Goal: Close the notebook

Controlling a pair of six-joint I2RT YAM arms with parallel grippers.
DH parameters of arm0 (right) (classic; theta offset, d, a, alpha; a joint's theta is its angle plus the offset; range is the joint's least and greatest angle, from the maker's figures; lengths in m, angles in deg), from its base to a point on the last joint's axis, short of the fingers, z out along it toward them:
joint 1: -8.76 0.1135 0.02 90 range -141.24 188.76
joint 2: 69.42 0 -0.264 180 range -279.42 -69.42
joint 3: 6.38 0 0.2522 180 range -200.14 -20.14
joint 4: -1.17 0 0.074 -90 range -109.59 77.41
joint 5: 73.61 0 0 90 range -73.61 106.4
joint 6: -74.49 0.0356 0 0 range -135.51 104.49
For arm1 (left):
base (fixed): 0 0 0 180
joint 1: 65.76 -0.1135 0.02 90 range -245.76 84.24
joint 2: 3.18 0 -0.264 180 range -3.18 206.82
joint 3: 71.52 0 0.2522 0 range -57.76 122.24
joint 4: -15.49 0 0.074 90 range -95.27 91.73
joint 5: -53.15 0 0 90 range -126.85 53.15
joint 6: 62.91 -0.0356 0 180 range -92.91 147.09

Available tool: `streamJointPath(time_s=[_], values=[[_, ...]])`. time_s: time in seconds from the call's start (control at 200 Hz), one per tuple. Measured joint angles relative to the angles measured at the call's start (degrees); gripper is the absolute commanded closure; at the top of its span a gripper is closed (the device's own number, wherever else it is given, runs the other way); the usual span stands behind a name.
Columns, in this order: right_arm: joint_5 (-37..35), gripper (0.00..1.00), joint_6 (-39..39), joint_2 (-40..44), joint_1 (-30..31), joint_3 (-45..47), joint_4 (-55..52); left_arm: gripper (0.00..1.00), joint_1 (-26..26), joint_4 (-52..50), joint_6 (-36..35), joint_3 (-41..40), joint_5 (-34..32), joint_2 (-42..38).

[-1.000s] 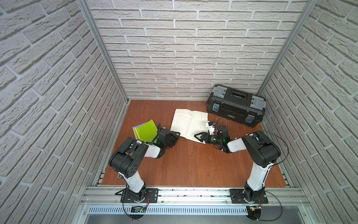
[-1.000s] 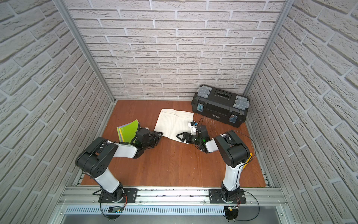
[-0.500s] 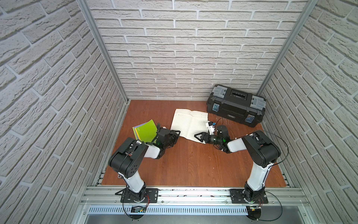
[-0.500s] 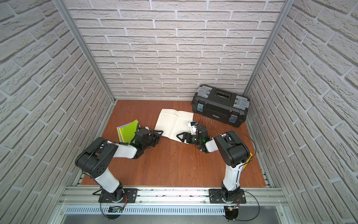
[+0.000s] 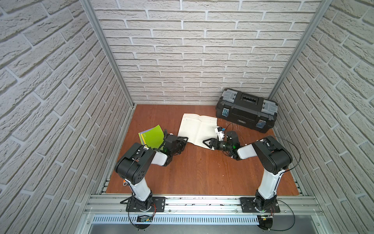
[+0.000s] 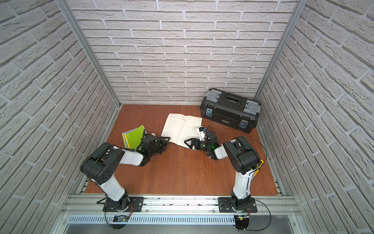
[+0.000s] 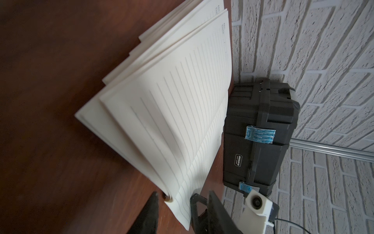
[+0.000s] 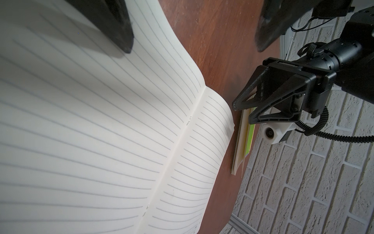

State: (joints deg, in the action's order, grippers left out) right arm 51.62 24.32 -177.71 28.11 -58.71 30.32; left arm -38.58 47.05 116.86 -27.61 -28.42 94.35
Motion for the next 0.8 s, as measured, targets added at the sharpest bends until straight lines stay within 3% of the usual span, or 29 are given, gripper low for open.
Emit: streamJointPath(time_s=[0.8], values=[[0.2,0.06,-0.3,-0.4,0.0,0.0,0.5,0.59,-3.6,3.7,0.0,0.0,0.2,4.6]])
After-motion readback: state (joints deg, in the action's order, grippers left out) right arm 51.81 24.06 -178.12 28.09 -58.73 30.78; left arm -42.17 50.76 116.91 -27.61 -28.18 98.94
